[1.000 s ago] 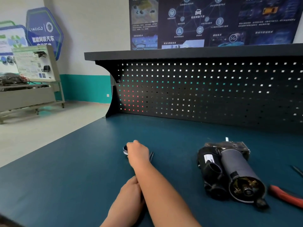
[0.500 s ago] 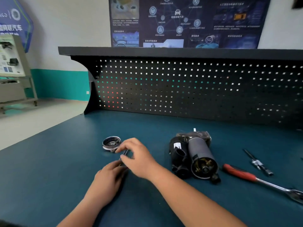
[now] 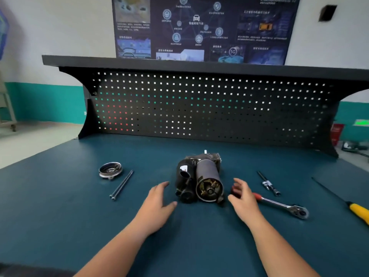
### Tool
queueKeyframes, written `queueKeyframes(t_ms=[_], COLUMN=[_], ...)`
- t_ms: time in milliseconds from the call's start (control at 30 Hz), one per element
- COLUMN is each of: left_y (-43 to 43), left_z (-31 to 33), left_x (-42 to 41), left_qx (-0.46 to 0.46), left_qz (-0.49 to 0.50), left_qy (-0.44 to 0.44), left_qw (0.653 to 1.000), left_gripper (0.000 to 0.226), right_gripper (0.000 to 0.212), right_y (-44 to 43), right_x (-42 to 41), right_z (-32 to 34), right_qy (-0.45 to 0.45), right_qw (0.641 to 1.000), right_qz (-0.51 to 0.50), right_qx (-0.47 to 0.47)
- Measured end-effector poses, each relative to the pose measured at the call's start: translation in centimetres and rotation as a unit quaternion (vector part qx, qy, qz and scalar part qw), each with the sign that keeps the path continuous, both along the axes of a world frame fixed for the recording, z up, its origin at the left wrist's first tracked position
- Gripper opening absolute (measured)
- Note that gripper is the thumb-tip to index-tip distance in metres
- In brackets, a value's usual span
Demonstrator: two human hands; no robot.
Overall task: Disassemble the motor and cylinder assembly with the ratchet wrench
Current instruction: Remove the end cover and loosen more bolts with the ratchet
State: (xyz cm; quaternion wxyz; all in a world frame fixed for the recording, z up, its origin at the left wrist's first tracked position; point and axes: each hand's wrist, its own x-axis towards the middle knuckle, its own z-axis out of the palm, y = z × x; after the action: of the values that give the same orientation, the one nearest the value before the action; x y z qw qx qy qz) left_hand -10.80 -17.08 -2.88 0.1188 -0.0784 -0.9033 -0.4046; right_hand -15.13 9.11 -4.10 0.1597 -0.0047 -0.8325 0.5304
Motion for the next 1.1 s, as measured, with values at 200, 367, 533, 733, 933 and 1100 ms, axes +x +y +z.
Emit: queueKeyframes(t_ms=[200, 367, 533, 733, 933, 1100], left_y=[5.6, 5.3, 5.2, 5.3, 5.1, 4.8], left_z=[-0.1, -1.1, -1.3, -1.1, -1.3, -1.5], left_x=[-3.0, -4.3, -4.4, -3.8, -2.5, -2.2], left_qx=[0.131, 0.148, 0.141, 0.111, 0.124, 0.13], left_qz=[0.05, 0.054, 0.059, 0.084, 0.086, 0.086], left_qy=[0.035, 0.018, 0.023, 0.03, 0.026, 0.011], left_qw=[0.99, 0.987, 0.988, 0.99, 0.988, 0.988], left_gripper=[0.072, 0.075, 0.08, 0.075, 0.067, 0.066], right_gripper=[0.06, 0.061, 0.06, 0.064, 0.065, 0.064], right_y=[-0.3, -0.4, -0.5, -0.9, -0.7, -0.5], right_x=[-0.3, -0.8, -1.0, -0.5, 0.4, 0.7], right_z=[-0.9, -1.2, -1.2, -0.9, -0.3, -0.3], right_qy=[-0.031, -0.035, -0.032, -0.036, -0.051, -0.047], right_qw=[0.995, 0.992, 0.992, 0.991, 0.989, 0.99], right_qz=[0.078, 0.075, 0.066, 0.08, 0.099, 0.097], right_qx=[0.06, 0.097, 0.099, 0.102, 0.094, 0.092])
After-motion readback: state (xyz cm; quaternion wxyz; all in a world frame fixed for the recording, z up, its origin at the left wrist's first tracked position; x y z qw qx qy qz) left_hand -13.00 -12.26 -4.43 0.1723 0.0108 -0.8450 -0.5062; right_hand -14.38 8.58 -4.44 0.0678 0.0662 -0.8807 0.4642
